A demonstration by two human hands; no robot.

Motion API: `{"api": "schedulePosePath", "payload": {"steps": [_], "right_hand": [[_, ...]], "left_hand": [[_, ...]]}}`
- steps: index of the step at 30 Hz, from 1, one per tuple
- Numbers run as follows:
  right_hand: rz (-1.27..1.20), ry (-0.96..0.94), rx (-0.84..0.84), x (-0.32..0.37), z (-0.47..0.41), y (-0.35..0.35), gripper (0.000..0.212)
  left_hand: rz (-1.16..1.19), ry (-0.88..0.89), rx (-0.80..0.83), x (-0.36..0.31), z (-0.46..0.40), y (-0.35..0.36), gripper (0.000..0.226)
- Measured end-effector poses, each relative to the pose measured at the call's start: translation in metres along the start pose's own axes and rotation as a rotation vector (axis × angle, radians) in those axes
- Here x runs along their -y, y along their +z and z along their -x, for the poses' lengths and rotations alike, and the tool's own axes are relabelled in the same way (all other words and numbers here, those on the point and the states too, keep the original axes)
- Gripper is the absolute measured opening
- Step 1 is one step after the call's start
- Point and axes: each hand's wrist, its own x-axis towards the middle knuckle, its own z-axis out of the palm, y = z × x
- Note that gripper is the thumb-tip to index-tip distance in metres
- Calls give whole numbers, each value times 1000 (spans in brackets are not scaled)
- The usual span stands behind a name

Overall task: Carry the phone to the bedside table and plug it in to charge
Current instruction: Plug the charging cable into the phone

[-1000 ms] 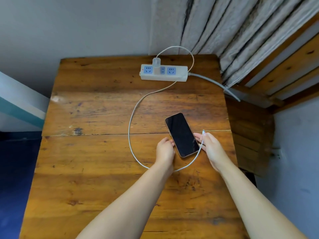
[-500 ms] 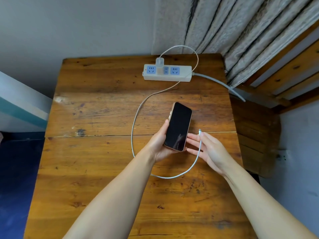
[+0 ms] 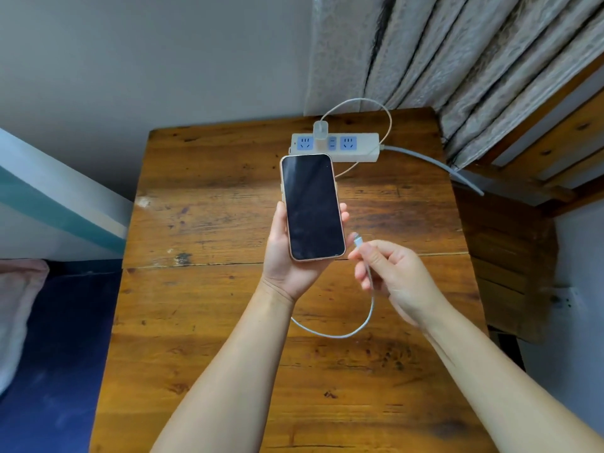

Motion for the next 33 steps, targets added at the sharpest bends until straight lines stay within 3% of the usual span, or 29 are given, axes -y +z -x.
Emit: {"api": "schedulePosePath", "payload": {"steps": [6,24,33], "right_hand": [[138,14,177,-17,7,39,20],[169,49,31,-32,13,58,20],[159,15,-50,-29,14,66,21]], "left_hand": [[20,68,-37,-2,8,-1,64],[165,141,-83,3,12,-12,65],[6,125,-129,1,15,-3,71]]}}
